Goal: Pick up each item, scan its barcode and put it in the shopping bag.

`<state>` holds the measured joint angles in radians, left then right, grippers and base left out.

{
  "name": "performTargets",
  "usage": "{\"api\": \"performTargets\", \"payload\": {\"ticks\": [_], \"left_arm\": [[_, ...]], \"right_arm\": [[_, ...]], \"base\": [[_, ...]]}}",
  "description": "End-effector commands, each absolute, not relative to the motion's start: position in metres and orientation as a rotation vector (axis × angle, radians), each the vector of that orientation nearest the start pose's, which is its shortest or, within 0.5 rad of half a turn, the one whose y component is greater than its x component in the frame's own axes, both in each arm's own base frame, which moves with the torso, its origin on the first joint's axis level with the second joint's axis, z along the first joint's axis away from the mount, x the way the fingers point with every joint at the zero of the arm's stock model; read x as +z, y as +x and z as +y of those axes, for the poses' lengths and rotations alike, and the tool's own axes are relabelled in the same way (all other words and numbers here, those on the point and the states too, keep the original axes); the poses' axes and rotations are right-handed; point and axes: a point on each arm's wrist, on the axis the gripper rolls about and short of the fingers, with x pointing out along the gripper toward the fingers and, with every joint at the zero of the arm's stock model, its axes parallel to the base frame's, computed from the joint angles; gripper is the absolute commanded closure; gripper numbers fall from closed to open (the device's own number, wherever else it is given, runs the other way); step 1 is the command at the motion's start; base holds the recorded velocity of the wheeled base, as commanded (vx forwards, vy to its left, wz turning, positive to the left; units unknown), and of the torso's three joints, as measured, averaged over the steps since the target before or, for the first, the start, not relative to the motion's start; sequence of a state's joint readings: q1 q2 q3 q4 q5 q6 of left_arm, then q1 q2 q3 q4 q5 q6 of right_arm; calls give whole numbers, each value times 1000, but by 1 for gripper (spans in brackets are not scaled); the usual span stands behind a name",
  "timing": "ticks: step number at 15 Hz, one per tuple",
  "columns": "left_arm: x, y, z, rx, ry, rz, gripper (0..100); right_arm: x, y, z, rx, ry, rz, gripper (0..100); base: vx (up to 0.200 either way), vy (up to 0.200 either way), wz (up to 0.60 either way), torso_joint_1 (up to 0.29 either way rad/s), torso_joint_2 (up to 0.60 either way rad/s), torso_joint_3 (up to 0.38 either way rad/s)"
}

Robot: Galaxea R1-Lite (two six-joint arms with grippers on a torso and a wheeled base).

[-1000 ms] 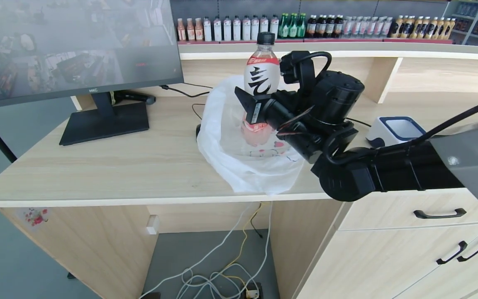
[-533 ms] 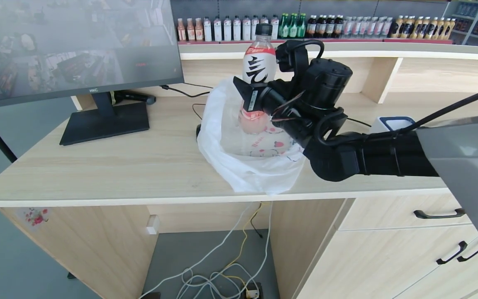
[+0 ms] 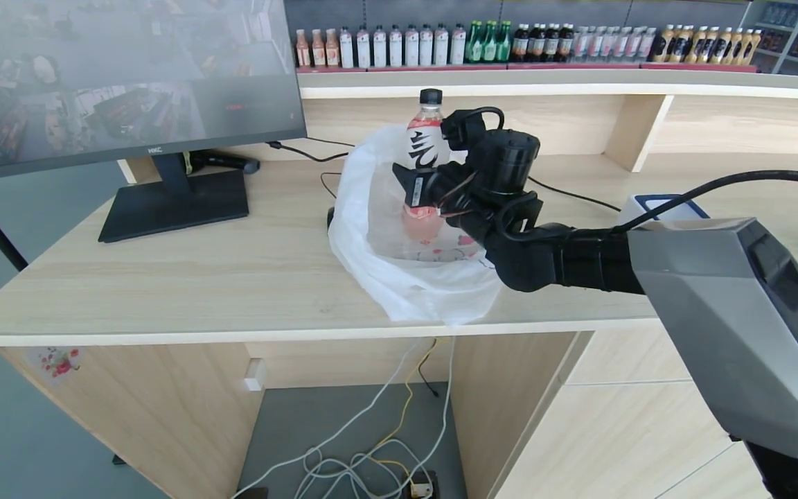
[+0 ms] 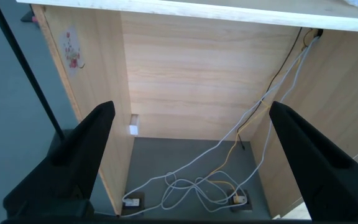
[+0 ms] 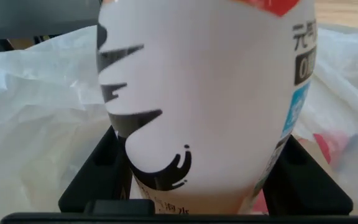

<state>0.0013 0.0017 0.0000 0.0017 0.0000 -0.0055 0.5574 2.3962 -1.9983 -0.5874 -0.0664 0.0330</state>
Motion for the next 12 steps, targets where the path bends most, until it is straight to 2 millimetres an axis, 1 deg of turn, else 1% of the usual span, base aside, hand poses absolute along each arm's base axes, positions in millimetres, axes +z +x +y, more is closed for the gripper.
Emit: {"api": "performTargets", "payload": {"ticks": [1, 2, 5, 12], "left_arm": [[75, -23, 0, 2, -6, 3, 0], [75, -23, 0, 2, -6, 3, 0], [75, -23, 0, 2, -6, 3, 0], [75, -23, 0, 2, -6, 3, 0]], "right_arm": [[195, 445, 275, 492, 70, -111, 100], [190, 447, 276, 491, 67, -101, 100], [188, 447, 277, 492, 66, -98, 100], [196, 444, 276, 492, 71, -113, 100]], "base": [[0, 0, 0, 0, 0, 0], [0, 0, 0, 0, 0, 0], [0, 0, 0, 0, 0, 0], [0, 0, 0, 0, 0, 0]]}}
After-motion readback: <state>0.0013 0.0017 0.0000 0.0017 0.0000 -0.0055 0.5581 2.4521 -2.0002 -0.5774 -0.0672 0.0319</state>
